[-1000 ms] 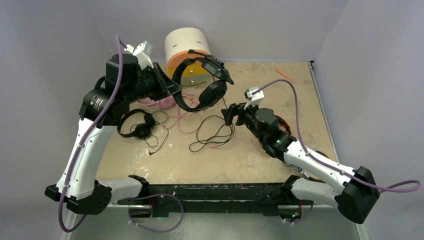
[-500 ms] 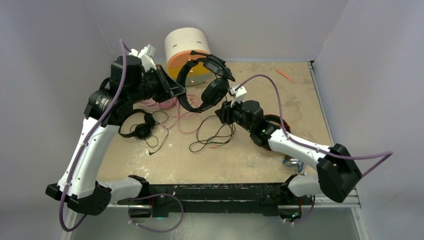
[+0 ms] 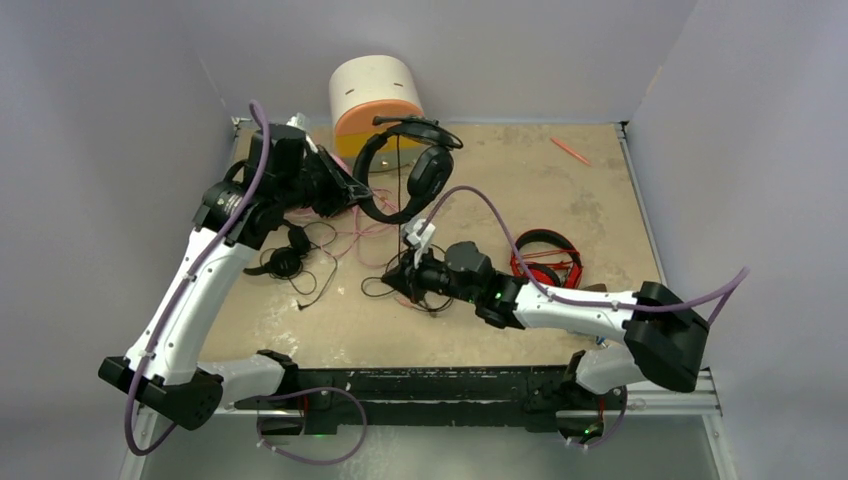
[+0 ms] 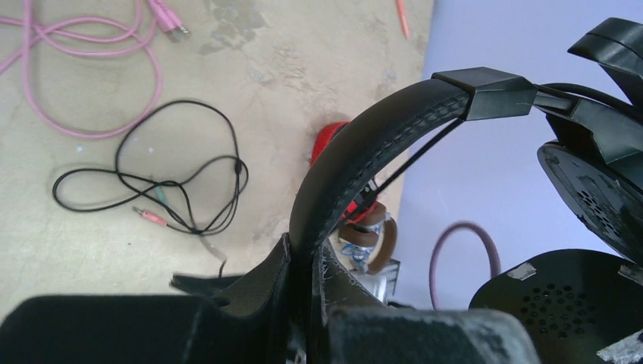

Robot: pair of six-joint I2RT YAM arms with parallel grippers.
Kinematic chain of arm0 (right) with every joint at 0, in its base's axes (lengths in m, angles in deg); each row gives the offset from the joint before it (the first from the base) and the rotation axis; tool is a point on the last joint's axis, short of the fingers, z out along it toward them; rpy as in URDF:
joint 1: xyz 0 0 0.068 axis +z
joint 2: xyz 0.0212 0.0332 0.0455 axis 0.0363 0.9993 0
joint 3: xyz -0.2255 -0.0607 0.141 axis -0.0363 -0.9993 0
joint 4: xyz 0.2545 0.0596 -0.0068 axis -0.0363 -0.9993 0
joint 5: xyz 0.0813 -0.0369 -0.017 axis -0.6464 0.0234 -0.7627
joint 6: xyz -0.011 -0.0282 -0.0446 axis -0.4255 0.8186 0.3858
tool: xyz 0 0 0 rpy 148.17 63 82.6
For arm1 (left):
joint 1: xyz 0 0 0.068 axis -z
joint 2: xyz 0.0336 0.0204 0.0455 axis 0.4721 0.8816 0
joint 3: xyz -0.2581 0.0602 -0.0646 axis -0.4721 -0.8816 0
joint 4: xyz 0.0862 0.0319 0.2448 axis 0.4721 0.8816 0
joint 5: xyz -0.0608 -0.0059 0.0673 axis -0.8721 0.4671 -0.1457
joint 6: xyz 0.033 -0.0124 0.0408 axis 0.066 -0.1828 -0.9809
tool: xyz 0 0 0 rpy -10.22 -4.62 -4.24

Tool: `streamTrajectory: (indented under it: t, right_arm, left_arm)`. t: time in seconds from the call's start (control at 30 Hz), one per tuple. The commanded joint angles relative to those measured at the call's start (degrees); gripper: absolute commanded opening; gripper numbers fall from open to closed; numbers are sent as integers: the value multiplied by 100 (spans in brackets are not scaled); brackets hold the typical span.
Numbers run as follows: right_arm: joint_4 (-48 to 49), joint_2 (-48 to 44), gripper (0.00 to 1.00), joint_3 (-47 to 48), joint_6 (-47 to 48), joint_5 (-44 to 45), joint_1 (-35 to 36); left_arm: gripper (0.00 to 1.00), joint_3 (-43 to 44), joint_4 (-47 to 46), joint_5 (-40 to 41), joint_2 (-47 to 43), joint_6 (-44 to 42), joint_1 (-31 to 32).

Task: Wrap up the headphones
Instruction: Wrap the headphones cable around the headphones.

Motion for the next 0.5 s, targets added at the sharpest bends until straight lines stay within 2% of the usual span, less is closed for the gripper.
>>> streamTrajectory:
  t: [0.0, 0.27, 0.4, 0.47]
  right_arm:
    - [304, -320, 0, -201, -248, -230, 323]
    - [-99, -891, 0, -153, -643, -598, 620]
    - [-967, -972, 0, 372, -619, -583, 625]
    - [-1755, -961, 0, 786, -486, -383, 628]
  left_arm:
    - [0, -188, -506, 754, -152, 322, -23]
    - [0, -788, -650, 2414, -230, 320, -23]
    - [0, -1642, -1336, 3264, -408, -228, -25]
    - [0, -1925, -1528, 3507, -440, -596, -23]
